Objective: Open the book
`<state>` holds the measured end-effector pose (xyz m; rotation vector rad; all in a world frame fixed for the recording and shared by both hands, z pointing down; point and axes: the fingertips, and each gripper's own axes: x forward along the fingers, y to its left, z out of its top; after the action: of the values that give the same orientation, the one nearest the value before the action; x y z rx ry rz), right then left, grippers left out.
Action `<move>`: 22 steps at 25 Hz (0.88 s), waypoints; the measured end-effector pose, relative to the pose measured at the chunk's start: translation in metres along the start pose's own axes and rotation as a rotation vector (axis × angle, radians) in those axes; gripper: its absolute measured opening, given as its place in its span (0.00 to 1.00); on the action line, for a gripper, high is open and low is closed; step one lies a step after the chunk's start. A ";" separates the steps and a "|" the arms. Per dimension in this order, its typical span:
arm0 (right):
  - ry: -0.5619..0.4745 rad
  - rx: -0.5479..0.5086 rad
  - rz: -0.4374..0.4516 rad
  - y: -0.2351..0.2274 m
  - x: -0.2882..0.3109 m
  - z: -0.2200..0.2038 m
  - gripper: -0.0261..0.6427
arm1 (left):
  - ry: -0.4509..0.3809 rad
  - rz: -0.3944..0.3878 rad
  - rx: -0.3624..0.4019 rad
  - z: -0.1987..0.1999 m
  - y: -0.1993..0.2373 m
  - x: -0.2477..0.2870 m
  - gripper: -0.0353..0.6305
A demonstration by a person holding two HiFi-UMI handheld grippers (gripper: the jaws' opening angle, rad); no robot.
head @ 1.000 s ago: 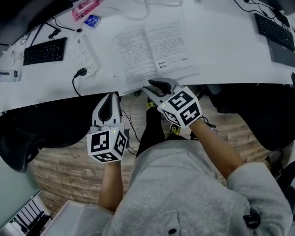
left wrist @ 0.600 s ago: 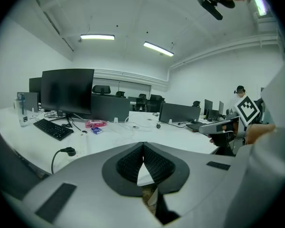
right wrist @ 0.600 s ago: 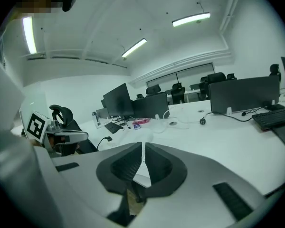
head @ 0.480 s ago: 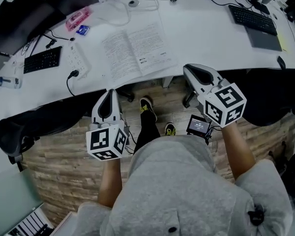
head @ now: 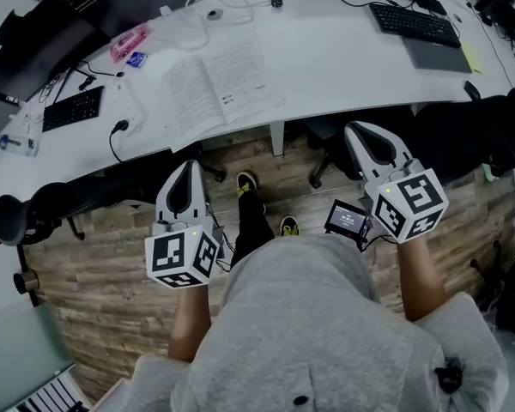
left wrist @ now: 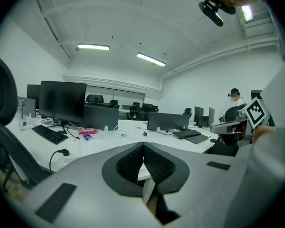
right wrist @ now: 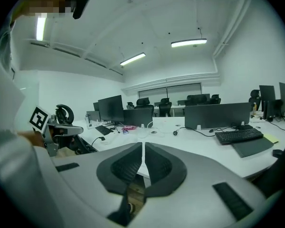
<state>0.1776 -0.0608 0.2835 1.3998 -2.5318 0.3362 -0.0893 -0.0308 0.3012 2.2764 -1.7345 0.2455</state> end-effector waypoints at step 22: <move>-0.028 0.006 -0.042 -0.004 -0.057 -0.012 0.10 | -0.011 0.000 0.009 0.001 -0.055 -0.047 0.07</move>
<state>0.2112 -0.0136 0.2779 1.4673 -2.5218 0.3192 -0.0494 0.0257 0.2806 2.2886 -1.7422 0.2410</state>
